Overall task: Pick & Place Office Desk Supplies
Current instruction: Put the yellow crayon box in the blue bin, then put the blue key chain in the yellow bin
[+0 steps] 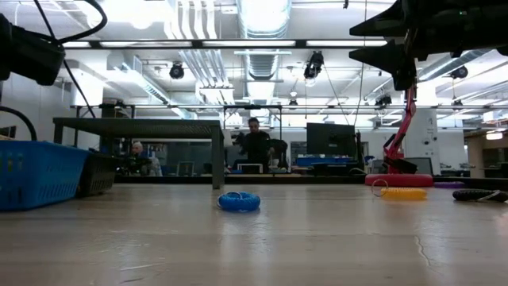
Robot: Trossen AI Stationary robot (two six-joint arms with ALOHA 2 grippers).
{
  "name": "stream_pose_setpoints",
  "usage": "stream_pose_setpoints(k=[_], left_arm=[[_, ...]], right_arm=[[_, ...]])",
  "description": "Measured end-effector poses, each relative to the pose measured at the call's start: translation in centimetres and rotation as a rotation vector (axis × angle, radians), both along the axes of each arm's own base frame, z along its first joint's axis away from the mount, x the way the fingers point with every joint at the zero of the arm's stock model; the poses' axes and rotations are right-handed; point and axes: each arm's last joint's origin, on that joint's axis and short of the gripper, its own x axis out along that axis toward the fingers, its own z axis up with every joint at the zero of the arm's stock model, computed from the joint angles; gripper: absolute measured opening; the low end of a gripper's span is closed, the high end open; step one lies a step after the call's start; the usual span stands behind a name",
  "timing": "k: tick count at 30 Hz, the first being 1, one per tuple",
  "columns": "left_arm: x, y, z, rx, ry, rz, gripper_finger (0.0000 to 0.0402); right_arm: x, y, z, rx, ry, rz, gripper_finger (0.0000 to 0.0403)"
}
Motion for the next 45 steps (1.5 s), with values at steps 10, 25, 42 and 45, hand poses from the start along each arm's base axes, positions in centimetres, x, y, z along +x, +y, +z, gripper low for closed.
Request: stream_pose_setpoints(k=[10, 25, 42, 45], left_arm=[[0.0, 0.0, 0.0, 0.0, 0.0, -0.004, 0.0168], [0.2, -0.2, 1.4, -0.025, -0.052, -0.063, 0.025], [0.9, 0.7, 5.5, 0.043, -0.396, 0.243, 0.0248], [2.0, 0.3, 6.5, 0.061, -0.489, 0.117, 0.0239]], right_arm=[[0.0, 0.0, 0.0, 0.0, 0.0, 0.0, 0.0215], [0.0, 0.0, 0.0, 0.0, 0.0, 0.0, 0.0215], [0.0, 0.0, 0.0, 0.0, 0.0, 0.0, 0.0215], [0.0, 0.0, 0.0, 0.0, 0.0, 0.0, 0.0215]])
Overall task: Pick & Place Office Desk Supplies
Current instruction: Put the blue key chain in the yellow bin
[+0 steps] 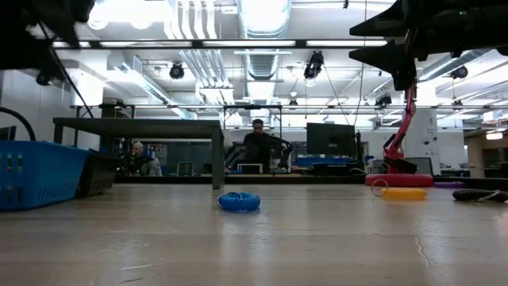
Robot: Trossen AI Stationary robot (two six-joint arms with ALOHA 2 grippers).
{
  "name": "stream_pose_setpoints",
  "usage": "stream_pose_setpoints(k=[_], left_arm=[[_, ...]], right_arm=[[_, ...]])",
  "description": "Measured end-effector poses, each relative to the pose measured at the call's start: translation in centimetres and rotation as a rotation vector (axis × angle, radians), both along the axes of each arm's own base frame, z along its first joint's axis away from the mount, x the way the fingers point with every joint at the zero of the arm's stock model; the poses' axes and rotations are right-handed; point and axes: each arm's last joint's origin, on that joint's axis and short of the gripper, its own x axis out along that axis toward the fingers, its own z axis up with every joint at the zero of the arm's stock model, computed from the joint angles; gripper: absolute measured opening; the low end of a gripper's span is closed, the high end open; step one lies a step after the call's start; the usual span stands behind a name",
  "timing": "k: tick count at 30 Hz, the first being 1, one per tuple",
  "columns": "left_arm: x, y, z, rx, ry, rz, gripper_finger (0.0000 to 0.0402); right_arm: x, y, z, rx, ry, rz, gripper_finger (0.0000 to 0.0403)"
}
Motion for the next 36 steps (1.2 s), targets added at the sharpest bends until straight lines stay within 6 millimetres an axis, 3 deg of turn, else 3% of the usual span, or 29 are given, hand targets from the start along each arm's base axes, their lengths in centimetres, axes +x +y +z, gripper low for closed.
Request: stream_pose_setpoints(k=[3, 6, 13, 20, 30, 36], left_arm=[[1.8, 0.0, 1.4, 0.03, -0.038, -0.114, 0.023], [3.7, 0.9, 2.4, 0.017, -0.014, -0.087, 0.0225], [8.8, 3.7, 2.4, -0.189, 0.082, -0.009, 0.0233], [13.6, 3.0, 2.0, -0.156, 0.089, 0.014, 0.023], [19.6, 1.3, -2.2, -0.207, 0.261, 0.188, 0.0221], [21.0, 1.0, -5.7, -0.135, 0.355, 0.203, 0.0204]], right_arm=[[0.0, 0.0, 0.0, 0.0, 0.0, 0.0, 0.0215], [0.0, 0.0, 0.0, 0.0, 0.0, 0.0, 0.0215], [0.0, 0.0, 0.0, -0.001, 0.001, 0.0, 0.0215], [0.0, 0.0, 0.0, -0.001, 0.001, 0.0, 0.0215], [0.0, 0.0, 0.0, 0.0, 0.0, 0.0, 0.0215], [0.0, 0.0, 0.0, 0.0, 0.002, 0.0, 0.0215]])
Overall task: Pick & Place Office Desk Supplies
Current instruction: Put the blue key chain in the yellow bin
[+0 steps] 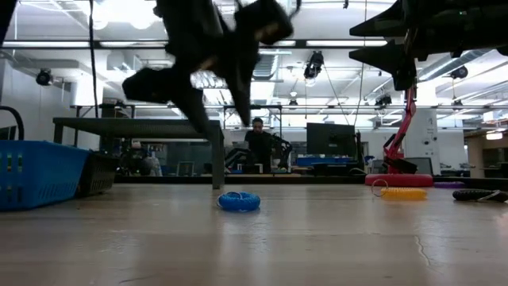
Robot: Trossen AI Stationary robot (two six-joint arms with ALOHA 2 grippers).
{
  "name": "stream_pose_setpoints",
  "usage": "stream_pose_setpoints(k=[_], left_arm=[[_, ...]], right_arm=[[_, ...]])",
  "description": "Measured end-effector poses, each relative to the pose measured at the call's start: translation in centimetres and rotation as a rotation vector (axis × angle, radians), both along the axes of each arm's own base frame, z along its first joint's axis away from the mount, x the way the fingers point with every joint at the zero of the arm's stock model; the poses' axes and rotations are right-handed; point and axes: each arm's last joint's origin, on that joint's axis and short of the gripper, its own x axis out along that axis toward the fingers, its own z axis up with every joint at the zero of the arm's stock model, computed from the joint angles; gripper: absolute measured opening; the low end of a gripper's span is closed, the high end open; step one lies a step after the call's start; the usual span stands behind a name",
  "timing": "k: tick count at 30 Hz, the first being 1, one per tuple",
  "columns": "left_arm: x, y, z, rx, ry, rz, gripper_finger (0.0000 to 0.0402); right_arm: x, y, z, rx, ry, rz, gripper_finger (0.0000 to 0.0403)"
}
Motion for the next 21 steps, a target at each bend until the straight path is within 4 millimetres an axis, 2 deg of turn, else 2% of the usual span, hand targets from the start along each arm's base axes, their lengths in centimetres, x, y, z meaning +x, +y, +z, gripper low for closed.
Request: stream_pose_setpoints(k=[2, 9, 21], left_arm=[[0.2, -0.1, -1.0, -0.012, 0.03, -0.003, 0.0195], [0.8, -0.2, -2.5, 0.006, 0.045, -0.039, 0.0174], [1.8, -0.2, -4.5, 0.029, 0.035, -0.14, 0.0168]], right_arm=[[0.0, 0.0, 0.0, -0.001, 0.001, -0.001, 0.0215], [0.0, 0.0, 0.0, -0.001, 0.003, 0.0, 0.0215], [0.0, 0.0, 0.0, -0.001, 0.003, 0.0, 0.0215]])
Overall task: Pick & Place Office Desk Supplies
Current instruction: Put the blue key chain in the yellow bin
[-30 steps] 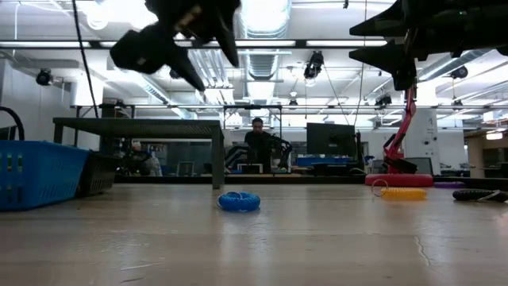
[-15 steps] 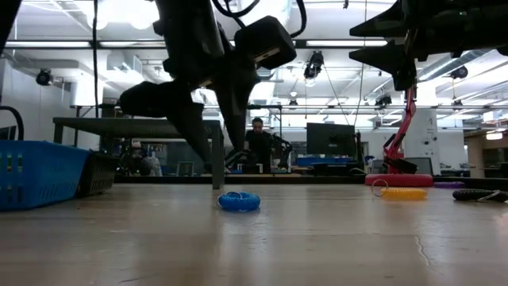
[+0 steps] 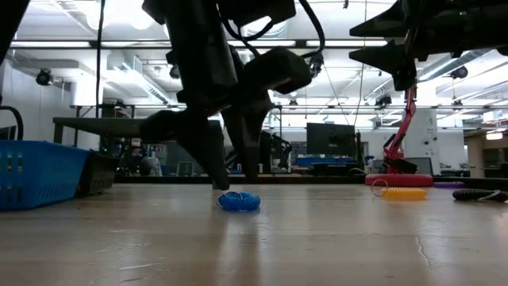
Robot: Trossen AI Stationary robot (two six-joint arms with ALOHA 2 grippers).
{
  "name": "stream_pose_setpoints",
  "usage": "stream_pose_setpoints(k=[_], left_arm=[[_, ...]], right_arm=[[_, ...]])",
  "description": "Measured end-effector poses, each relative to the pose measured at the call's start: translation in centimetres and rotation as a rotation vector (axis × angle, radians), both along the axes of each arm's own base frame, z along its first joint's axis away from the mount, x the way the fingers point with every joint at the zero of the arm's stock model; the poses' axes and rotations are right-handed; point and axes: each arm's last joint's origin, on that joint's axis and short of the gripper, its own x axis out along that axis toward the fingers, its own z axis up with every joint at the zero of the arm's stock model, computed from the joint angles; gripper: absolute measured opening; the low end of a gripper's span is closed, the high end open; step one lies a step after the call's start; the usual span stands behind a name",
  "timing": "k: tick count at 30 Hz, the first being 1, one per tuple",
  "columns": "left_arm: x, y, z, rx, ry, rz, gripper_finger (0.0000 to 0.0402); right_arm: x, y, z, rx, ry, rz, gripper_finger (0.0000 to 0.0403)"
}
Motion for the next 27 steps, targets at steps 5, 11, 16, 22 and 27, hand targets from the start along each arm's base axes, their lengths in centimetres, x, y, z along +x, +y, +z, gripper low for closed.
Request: stream_pose_setpoints(k=[5, 11, 16, 22, 27], left_arm=[[-0.1, 0.2, -0.3, 0.017, 0.007, -0.044, 0.0168], [-0.8, 0.7, -1.6, 0.017, 0.028, -0.04, 0.0168], [-1.0, 0.7, -2.0, 0.001, 0.019, -0.046, 0.0168], [-1.0, 0.7, -2.0, -0.002, 0.016, -0.094, 0.0159], [-1.0, 0.7, -2.1, -0.003, 0.018, -0.098, 0.0115]], right_arm=[[0.0, 0.0, 0.0, 0.0, 0.0, 0.0, 0.0215], [0.0, 0.0, 0.0, 0.0, 0.0, -0.001, 0.0215], [0.0, 0.0, 0.0, 0.0, 0.0, 0.0, 0.0215], [0.0, 0.0, 0.0, 0.0, 0.0, 0.0, 0.0215], [0.0, 0.0, 0.0, 0.0, 0.0, -0.001, 0.0215]])
